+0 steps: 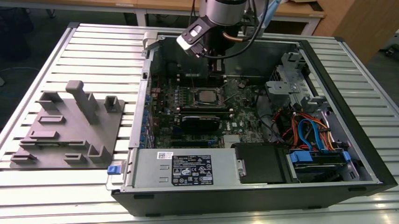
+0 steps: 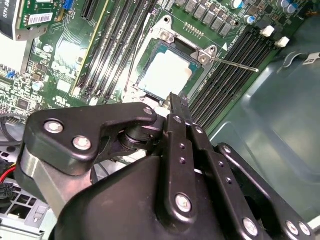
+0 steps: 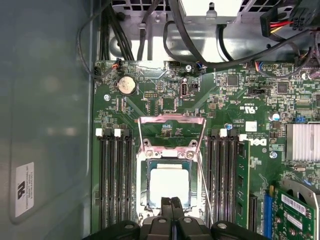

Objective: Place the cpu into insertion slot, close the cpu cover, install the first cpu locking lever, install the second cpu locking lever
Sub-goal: 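Close the cpu cover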

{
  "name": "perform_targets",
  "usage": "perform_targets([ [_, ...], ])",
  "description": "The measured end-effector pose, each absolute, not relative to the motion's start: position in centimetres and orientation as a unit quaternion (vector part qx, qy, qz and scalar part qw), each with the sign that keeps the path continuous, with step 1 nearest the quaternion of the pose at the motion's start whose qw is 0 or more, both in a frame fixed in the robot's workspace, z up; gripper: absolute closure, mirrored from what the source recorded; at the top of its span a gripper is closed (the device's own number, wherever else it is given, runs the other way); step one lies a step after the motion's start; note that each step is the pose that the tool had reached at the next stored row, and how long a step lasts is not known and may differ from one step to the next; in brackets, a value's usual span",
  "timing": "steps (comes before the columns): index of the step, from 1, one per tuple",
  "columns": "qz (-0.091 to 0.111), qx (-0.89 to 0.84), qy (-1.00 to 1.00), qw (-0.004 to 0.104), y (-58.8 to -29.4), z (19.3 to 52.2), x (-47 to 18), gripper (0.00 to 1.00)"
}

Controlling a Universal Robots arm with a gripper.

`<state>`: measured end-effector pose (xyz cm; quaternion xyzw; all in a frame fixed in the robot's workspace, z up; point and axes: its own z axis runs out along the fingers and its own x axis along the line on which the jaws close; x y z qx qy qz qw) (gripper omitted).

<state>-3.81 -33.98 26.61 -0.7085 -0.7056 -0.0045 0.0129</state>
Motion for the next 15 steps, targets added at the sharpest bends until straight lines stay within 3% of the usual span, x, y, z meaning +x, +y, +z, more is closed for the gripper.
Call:
perform_targets([
  [15,-0.005,-0.708,-0.706,0.013,-33.98,26.95,-3.53,0.90],
])
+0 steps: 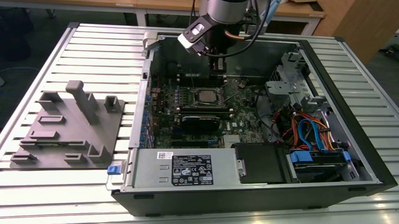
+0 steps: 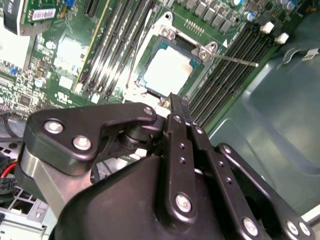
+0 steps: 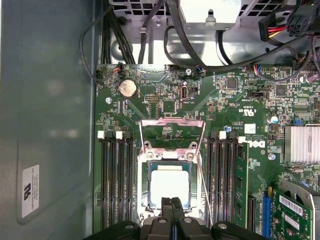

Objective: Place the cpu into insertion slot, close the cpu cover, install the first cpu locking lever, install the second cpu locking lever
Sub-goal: 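Close the cpu cover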

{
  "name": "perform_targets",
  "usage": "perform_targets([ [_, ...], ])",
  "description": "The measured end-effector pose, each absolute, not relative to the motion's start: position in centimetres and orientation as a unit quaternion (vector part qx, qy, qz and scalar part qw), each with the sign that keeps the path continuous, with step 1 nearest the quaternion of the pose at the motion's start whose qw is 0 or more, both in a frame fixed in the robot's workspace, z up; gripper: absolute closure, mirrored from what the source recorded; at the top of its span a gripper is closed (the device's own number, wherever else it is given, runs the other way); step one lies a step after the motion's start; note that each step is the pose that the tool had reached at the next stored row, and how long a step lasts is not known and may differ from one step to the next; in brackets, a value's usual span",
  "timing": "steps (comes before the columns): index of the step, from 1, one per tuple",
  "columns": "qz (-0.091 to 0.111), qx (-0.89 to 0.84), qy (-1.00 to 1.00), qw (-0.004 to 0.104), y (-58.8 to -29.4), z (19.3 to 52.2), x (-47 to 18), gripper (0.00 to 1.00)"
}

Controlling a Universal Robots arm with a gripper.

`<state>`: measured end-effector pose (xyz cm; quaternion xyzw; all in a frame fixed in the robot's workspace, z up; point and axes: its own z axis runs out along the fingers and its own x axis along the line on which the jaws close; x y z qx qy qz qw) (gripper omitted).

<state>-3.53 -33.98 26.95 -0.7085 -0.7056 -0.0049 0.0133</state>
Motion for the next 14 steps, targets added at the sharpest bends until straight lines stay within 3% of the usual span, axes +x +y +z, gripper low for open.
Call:
perform_targets([
  [14,-0.005,-0.708,-0.706,0.013,-33.98,26.95,-2.99,0.90],
])
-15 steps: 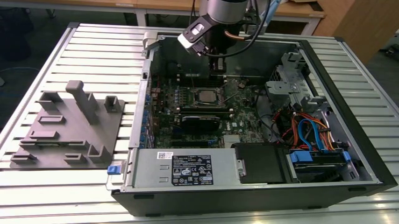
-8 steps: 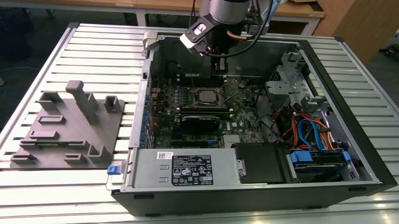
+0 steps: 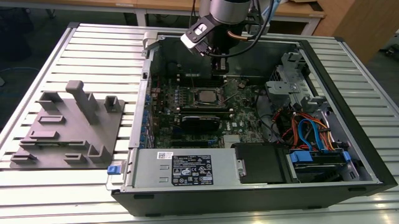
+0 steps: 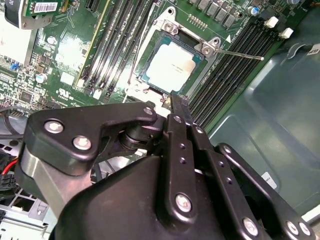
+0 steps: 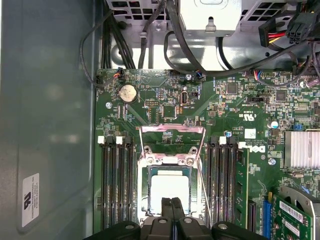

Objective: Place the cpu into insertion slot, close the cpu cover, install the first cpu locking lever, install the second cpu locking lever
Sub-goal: 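Close the cpu cover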

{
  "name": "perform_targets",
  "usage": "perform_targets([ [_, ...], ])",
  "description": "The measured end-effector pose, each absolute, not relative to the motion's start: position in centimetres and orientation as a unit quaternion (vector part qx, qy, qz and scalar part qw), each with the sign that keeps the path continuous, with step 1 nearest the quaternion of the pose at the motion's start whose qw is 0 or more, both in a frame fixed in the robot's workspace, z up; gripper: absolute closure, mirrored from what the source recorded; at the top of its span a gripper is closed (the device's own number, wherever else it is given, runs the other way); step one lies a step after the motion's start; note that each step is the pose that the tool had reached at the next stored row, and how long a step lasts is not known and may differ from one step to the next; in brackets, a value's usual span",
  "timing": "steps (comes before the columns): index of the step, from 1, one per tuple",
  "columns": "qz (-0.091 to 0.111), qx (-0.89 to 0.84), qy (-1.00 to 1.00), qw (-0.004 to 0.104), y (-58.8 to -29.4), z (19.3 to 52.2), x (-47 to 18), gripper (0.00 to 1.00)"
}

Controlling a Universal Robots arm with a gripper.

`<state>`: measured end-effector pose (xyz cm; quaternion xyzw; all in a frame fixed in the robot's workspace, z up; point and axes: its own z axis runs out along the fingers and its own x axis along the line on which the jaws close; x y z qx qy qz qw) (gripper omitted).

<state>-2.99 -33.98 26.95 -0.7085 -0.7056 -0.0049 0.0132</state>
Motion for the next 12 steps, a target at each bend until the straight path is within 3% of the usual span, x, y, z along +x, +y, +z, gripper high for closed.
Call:
perform_targets([
  [12,-0.005,-0.709,-0.706,0.013,-33.98,26.95,-2.34,0.90],
])
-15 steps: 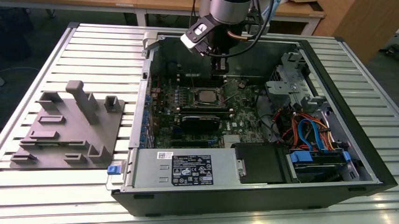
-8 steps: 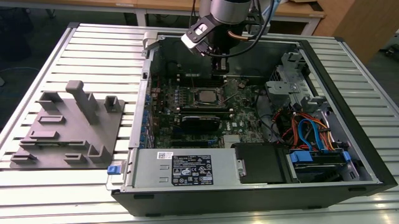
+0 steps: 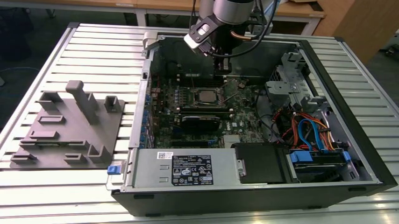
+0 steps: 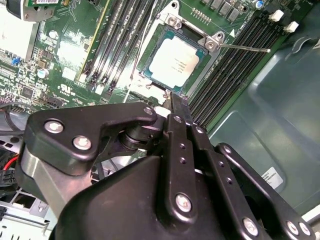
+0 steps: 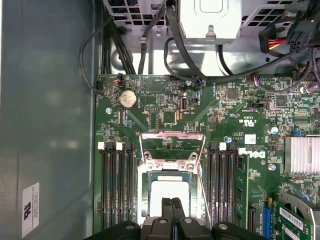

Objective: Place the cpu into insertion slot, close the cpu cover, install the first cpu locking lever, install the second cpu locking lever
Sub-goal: 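Close the cpu cover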

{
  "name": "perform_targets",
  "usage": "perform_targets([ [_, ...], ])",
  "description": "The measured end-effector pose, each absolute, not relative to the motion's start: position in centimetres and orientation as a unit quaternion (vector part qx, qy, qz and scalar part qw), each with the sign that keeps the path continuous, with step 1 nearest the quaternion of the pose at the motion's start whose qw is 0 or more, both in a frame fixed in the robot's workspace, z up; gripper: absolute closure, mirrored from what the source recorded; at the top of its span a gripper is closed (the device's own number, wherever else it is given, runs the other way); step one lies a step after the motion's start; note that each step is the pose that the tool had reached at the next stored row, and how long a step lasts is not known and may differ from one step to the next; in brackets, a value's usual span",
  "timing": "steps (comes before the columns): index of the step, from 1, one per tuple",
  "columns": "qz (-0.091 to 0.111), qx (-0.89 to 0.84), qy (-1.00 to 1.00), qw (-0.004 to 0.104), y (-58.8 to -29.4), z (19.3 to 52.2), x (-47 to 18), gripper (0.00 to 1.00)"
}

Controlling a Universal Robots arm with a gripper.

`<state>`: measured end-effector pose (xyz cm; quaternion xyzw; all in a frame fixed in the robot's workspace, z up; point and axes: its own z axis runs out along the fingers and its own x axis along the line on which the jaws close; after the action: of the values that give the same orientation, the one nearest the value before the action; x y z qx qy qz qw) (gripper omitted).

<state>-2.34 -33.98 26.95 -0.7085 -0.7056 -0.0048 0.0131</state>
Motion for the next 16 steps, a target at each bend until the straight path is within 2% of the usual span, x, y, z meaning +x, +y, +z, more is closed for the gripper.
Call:
perform_targets([
  [16,-0.005,-0.708,-0.706,0.013,-33.98,26.96,-1.58,0.90],
])
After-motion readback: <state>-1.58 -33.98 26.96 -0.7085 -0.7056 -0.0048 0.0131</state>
